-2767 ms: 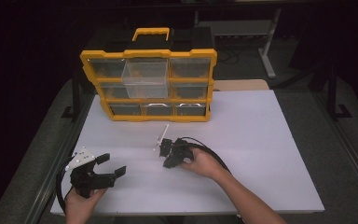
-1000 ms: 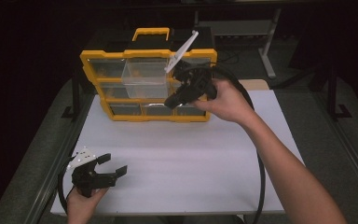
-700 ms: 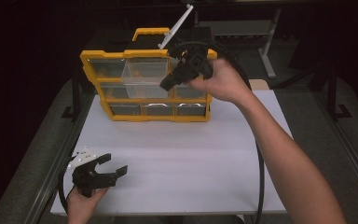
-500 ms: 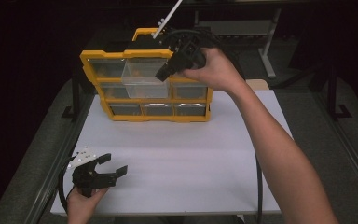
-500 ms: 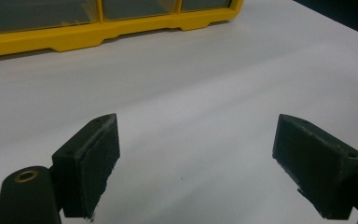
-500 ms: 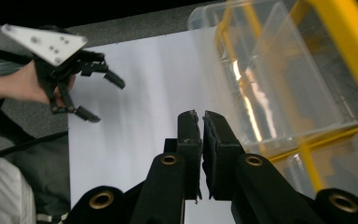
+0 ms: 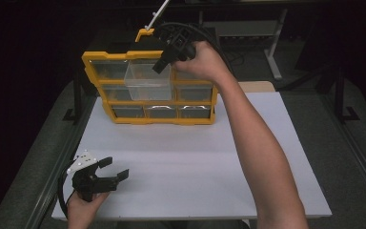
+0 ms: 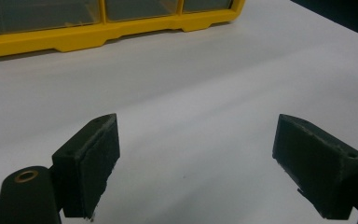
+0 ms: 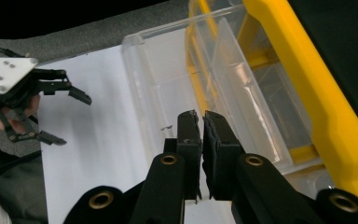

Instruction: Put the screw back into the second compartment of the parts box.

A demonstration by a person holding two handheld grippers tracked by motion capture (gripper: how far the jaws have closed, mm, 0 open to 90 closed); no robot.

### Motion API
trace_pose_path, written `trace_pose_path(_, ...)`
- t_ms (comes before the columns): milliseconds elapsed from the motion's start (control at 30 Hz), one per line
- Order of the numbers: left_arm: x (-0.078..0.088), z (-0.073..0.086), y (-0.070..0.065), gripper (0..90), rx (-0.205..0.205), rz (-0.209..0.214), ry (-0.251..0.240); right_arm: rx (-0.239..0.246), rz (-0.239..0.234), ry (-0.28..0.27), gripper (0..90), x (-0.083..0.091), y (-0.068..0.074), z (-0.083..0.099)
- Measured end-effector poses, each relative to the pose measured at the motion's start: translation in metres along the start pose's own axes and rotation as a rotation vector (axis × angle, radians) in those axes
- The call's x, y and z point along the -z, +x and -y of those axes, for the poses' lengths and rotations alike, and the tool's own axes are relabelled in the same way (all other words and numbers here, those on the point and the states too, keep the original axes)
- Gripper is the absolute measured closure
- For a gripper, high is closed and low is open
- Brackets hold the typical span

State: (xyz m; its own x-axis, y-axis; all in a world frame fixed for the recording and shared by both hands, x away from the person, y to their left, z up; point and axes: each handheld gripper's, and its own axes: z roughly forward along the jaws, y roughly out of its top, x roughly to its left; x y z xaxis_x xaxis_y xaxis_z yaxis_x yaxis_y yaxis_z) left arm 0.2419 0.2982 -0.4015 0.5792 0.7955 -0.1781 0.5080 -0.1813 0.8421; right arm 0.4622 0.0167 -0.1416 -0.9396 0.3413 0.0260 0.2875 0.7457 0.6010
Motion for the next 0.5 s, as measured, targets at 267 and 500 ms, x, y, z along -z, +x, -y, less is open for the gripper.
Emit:
trace_pose_path(267, 0.000, 0.000, 0.000, 14.4, -0.005, 0.000, 0.002, -0.018, 0.007, 0.012, 84.2, -0.016, -0.007, -0.003)
trace_pose_path(500, 0.003, 0.000, 0.000, 14.4, -0.006, -0.005, 0.009, -0.017, 0.001, 0.037, 84.1, -0.030, -0.005, -0.006)
